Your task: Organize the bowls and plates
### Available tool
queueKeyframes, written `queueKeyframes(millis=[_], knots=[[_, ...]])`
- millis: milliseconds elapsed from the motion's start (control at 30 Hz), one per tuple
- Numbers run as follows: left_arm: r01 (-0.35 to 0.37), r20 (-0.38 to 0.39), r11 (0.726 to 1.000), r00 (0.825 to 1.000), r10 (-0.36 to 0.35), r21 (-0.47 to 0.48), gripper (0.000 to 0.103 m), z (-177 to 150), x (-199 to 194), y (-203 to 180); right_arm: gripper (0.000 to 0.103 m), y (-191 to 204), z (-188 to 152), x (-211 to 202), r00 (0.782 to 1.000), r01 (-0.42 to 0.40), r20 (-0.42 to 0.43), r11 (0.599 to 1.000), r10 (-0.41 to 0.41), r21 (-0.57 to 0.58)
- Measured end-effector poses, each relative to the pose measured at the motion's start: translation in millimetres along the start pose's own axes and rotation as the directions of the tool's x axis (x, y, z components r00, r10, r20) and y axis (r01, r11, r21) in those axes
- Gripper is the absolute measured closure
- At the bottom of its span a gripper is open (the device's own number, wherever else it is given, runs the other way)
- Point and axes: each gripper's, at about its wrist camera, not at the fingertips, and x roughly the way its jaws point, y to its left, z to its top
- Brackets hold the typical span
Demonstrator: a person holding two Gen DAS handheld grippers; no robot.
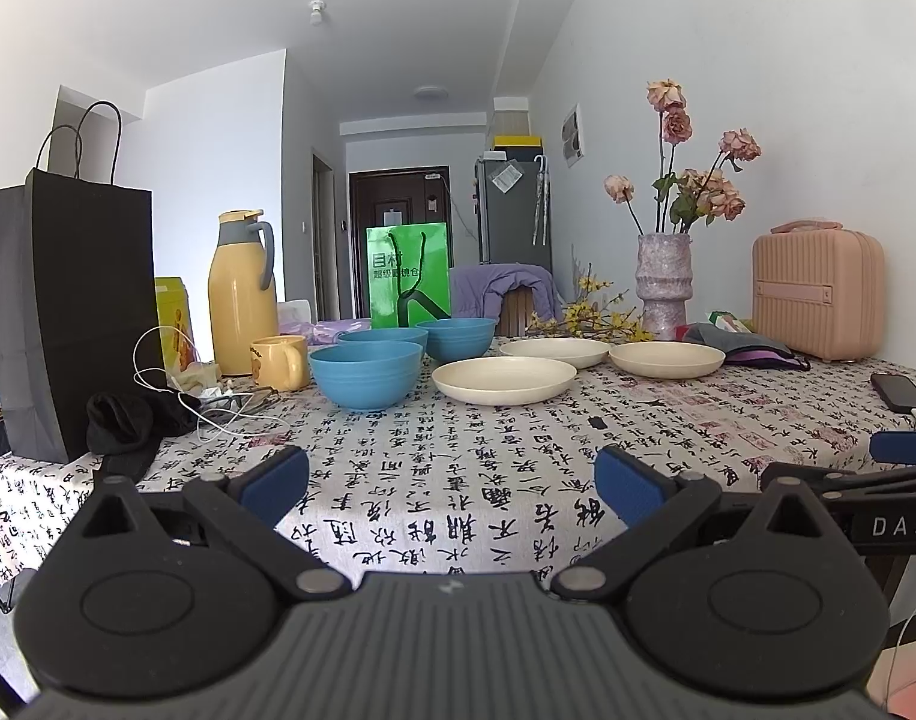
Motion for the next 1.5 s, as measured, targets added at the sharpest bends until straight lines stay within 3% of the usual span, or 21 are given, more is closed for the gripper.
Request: queueKeyframes(millis=[700, 1033, 1500], knots=[[0.006, -0.001, 1.0, 1.0, -0.006, 0.016, 0.0, 2, 9, 1, 0.0, -1, 3, 4, 1.0, 0.007, 0.012, 1.0, -0.007, -0.012], [0.008, -0.048, 1.0, 0.999, -0.008, -0.004, 0.0, 12, 48, -1, 0.0, -14, 7, 29, 0.999, 0.038, -0.01, 0.999, -0.038, -0.006], [0.009, -0.054, 1.0, 0.999, -0.008, 0.013, 0.0, 35, 102, -16, 0.0, -30, 33, 86, 0.998, 0.047, -0.036, 0.999, -0.047, -0.004]])
